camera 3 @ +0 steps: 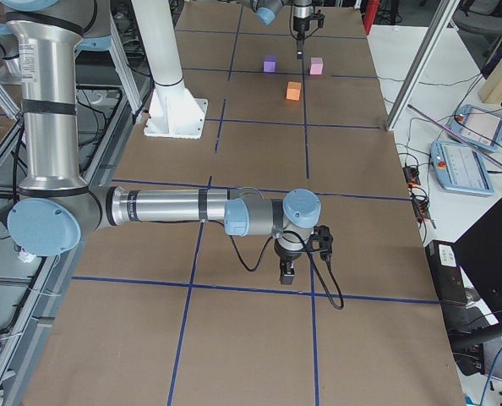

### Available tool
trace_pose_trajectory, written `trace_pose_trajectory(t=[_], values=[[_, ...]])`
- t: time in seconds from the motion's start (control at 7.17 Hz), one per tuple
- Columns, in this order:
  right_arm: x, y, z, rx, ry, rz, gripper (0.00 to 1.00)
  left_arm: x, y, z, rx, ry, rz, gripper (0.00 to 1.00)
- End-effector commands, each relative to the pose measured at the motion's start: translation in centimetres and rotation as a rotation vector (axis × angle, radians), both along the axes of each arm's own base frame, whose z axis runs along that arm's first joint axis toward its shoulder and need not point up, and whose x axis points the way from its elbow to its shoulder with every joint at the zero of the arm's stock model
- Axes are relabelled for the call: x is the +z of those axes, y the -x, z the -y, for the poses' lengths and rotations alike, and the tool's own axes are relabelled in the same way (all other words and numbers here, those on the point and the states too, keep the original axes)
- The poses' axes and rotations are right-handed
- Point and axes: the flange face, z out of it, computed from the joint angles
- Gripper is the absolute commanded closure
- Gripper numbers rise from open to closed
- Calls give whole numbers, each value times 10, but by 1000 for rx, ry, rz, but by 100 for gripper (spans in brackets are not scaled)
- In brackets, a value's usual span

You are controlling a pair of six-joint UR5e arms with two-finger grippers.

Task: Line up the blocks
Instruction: 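Reach the left gripper down to the orange cube and grasp it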

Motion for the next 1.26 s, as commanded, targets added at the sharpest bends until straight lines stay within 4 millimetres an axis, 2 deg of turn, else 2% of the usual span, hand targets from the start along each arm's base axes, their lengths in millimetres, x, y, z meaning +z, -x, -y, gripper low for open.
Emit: trace_pose_trajectory(t=[0.0, 0.14, 0.42, 0.7, 0.84, 1.12], values=[[0, 0, 0, 0, -1, 0, 0, -3, -80, -35, 5, 31, 28, 0], [0, 0, 0, 0, -1, 0, 0, 4, -84, -30, -62, -5, 79, 0], [0, 0, 0, 0, -1, 0, 0, 6, -88, -28, -84, -69, 118, 0], [0, 0, 0, 1, 2, 0, 0, 22, -108, -14, -61, -78, 167, 0], [0, 0, 0, 0, 1, 0, 0, 19, -113, -16, -55, -86, 156, 0], [0, 0, 0, 0, -1, 0, 0, 30, -125, -17, -43, -83, 160, 0]])
